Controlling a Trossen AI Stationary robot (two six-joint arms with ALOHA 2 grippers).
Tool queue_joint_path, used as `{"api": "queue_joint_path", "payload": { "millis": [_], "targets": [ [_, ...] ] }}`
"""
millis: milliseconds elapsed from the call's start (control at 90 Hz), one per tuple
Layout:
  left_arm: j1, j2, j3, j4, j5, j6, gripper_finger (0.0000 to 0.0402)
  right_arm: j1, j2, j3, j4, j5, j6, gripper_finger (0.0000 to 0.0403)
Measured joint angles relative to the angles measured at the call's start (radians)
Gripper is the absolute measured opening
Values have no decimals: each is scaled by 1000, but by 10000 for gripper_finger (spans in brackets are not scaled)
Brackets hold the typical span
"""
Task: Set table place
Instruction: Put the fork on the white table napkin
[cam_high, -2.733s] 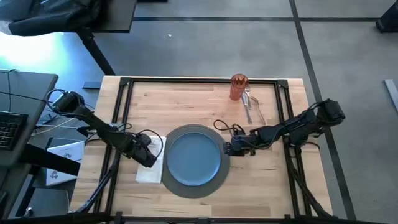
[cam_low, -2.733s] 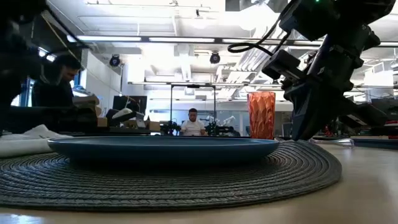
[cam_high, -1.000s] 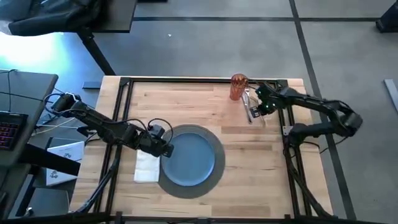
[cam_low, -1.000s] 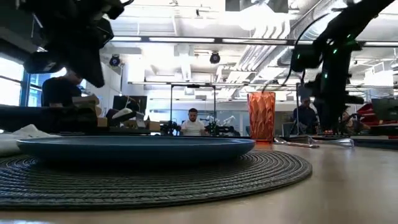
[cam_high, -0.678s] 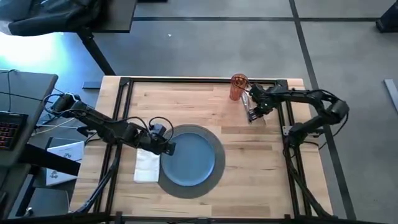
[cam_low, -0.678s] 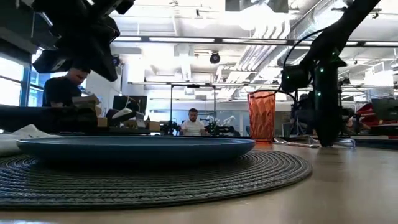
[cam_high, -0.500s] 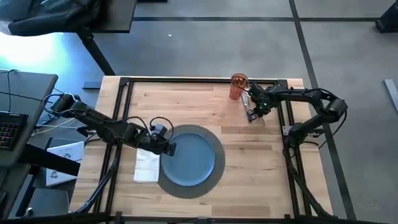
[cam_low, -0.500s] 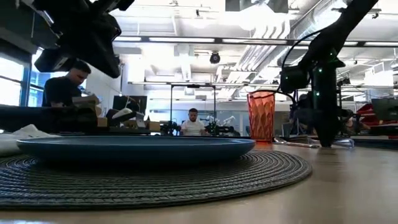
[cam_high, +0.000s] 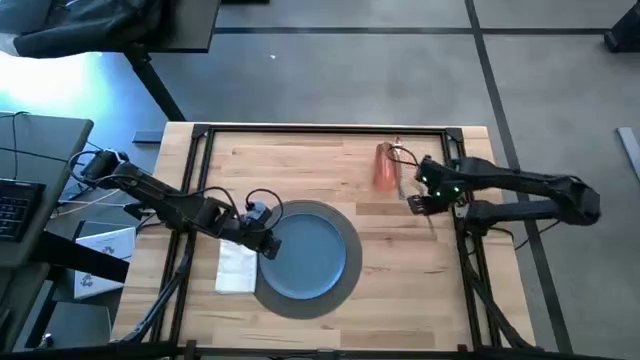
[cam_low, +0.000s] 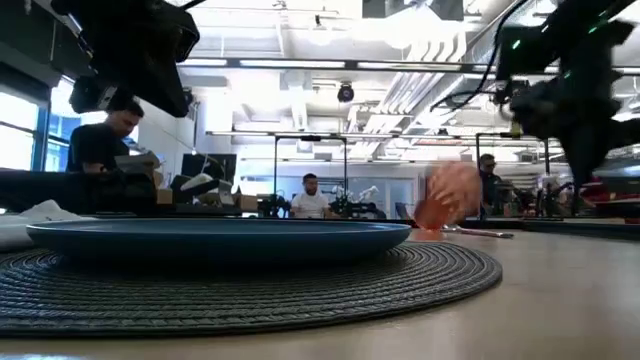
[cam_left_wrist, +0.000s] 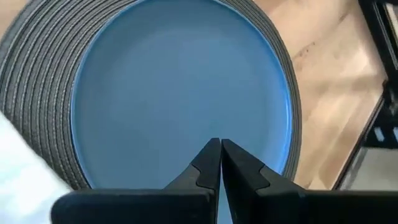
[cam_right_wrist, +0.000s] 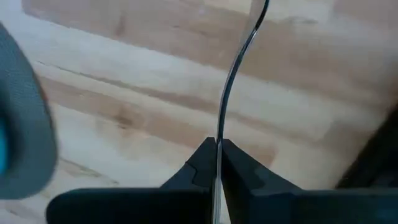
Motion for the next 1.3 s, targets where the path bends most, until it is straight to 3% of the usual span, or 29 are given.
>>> {"api": "queue_joint_path", "payload": {
  "millis": [122, 233, 478, 700, 867, 1033, 1300],
  "targets": [
    [7, 0, 0, 0, 61, 95, 0, 72, -52, 60, 59, 21, 122, 0],
    [8, 0, 0, 1, 83, 152, 0, 156, -51, 153, 172, 113, 165, 0],
    [7, -49, 0, 50, 71, 259, 0, 348, 105, 330, 559, 390, 177, 0],
    [8, -215, 0, 65, 2, 323, 26, 465, 423, 438, 846, 424, 158, 0],
    [8, -379, 0, 36, 55, 376, 47, 496, 707, 565, 1040, 367, 165, 0],
    [7, -500, 0, -14, 109, 386, 50, 496, 979, 785, 1154, 293, 161, 0],
    [7, -581, 0, -115, 117, 370, 51, 496, 1382, 1212, 1162, 214, 155, 0]
  ]
}}
